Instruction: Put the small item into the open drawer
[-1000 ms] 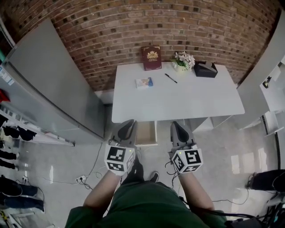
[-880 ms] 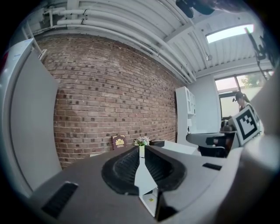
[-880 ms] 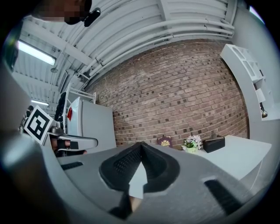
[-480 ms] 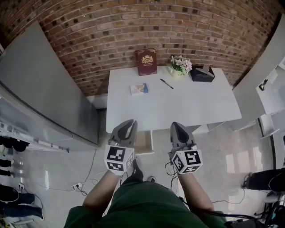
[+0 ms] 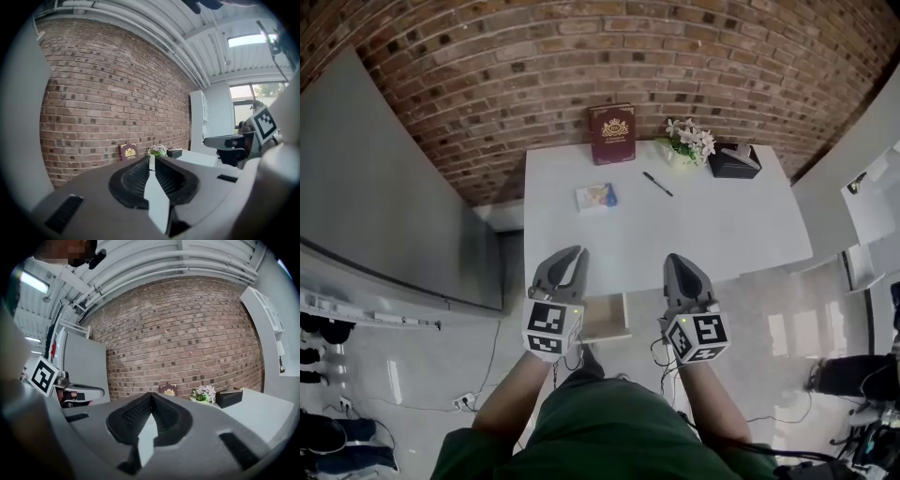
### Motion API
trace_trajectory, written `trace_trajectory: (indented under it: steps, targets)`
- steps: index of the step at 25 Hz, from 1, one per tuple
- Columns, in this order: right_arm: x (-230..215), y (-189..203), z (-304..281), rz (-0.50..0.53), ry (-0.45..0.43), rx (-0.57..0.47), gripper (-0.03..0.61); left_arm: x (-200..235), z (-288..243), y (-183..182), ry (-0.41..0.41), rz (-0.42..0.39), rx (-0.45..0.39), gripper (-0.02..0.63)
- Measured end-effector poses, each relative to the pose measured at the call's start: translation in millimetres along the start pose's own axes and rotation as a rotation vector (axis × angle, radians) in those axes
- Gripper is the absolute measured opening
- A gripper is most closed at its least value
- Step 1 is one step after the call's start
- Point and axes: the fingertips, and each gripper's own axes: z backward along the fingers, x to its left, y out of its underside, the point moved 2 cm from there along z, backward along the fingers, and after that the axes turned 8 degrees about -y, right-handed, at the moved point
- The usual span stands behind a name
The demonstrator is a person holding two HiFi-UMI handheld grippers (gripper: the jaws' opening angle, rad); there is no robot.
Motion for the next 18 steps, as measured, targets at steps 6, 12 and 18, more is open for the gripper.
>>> trace_trajectory:
  steps: [6, 12, 18]
  targets:
    - [-1, 2, -34, 0.003, 0.035, 0.031, 0.0, 34, -36, 14, 0.02, -0.073, 0.019, 0.035]
    - [-7, 3, -47, 0.014, 0.081, 0.059, 0.0, 49, -68, 27, 0.076, -0.137, 0.038, 0.037]
    - [-17, 13, -51, -0.009, 0.115, 0.086, 0.0, 58, -99, 40, 0.104, -0.241, 0.092, 0.086]
